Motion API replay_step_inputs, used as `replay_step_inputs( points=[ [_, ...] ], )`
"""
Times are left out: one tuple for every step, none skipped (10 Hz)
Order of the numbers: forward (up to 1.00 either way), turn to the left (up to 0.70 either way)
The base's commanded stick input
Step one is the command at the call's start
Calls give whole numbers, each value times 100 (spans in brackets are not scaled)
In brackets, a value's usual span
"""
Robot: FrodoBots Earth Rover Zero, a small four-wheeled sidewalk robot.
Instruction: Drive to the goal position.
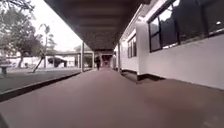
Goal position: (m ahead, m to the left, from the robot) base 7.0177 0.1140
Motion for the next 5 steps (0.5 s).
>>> replay_step_inputs(
  points=[
    [85,0],
    [85,0],
    [85,0],
    [85,0],
    [85,0]
  ],
)
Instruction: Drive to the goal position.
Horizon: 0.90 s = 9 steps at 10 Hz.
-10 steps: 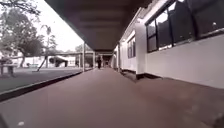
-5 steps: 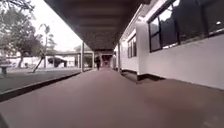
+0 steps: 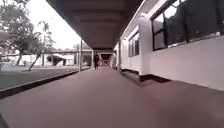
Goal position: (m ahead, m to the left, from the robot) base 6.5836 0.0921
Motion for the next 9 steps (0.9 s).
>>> replay_step_inputs(
  points=[
    [85,0],
    [85,0],
    [85,0],
    [85,0],
    [85,0],
    [85,0],
    [85,0],
    [85,0],
    [85,0]
  ],
)
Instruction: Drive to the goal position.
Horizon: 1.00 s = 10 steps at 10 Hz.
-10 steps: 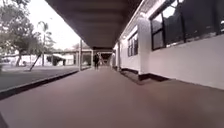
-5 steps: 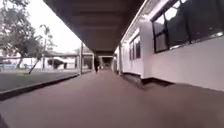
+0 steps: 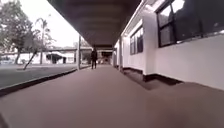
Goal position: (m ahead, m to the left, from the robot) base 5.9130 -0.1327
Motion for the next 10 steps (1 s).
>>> replay_step_inputs(
  points=[
    [85,0],
    [85,0],
    [85,0],
    [85,0],
    [85,0],
    [85,0],
    [85,0],
    [85,0],
    [85,0],
    [85,0]
  ],
)
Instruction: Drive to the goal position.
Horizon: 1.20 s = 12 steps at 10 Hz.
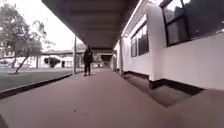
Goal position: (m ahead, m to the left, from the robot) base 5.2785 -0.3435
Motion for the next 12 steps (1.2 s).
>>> replay_step_inputs(
  points=[
    [85,0],
    [85,0],
    [85,0],
    [85,0],
    [85,0],
    [85,0],
    [85,0],
    [85,0],
    [85,0],
    [85,10],
    [85,32],
    [85,7]
  ],
)
